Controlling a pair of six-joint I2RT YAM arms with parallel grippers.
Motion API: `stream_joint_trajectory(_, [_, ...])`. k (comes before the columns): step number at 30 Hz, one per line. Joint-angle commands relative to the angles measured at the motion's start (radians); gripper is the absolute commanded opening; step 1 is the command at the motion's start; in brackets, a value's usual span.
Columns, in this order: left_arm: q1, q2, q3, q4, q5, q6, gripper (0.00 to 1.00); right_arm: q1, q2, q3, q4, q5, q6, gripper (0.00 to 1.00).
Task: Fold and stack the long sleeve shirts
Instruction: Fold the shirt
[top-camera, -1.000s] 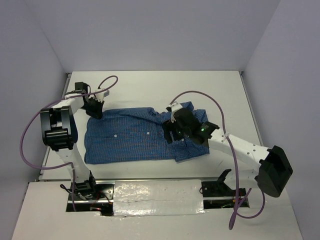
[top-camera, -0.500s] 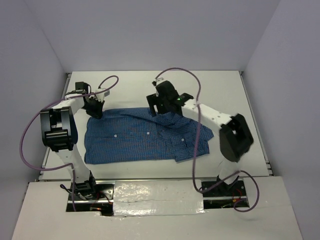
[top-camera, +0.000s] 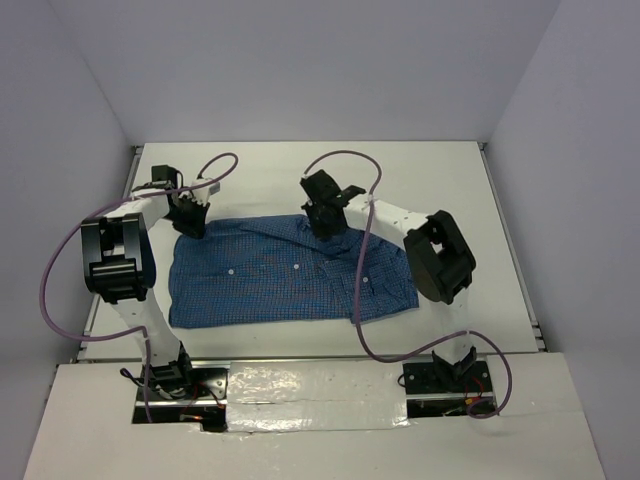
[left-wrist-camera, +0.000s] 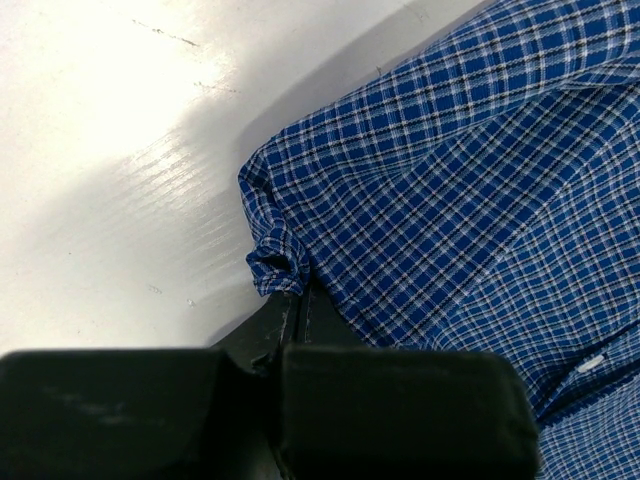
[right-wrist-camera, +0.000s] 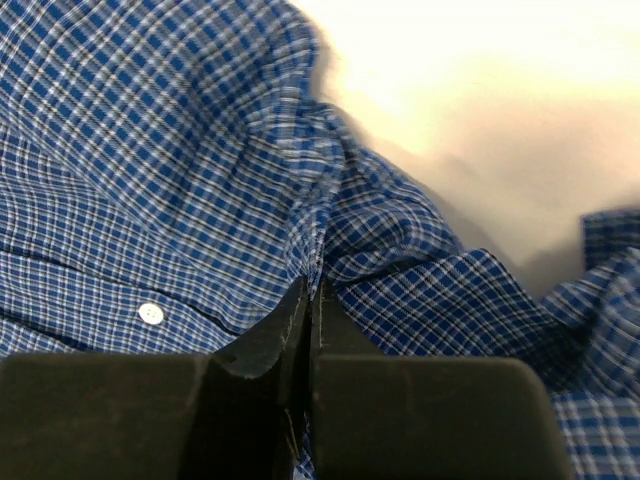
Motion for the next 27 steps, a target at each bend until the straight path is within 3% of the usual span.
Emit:
stream_joint_trajectory(1, [-0.004, -0.042, -0.003, -0.006, 0.003, 0.013, 0.0, -0.042, -0.116, 0.05, -0.01, 0.041, 0.016, 0.0])
stream_joint_trajectory(9, [-0.005, -0.045, -0.003, -0.009, -0.01, 0.021, 0.0, -0.212, -0.247, 0.004, 0.105, -0.091, 0.148, 0.0])
stream_joint_trajectory(16, [-0.007, -0.058, -0.007, -0.017, -0.008, 0.035, 0.0, -0.291, -0.308, -0.056, 0.263, -0.074, 0.167, 0.0])
stream_joint_trajectory(20, [-0.008, -0.073, -0.012, -0.02, 0.001, 0.045, 0.0, -0.24, -0.356, -0.103, 0.29, -0.102, 0.05, 0.04])
stream_joint_trajectory(24, [-0.008, -0.091, -0.026, -0.021, 0.017, 0.068, 0.0, -0.086, -0.386, -0.224, 0.216, -0.019, 0.01, 0.1])
stream_joint_trajectory(27, [-0.005, -0.123, -0.047, -0.024, 0.046, 0.108, 0.0, 0.008, -0.417, -0.356, 0.191, -0.02, 0.047, 0.25])
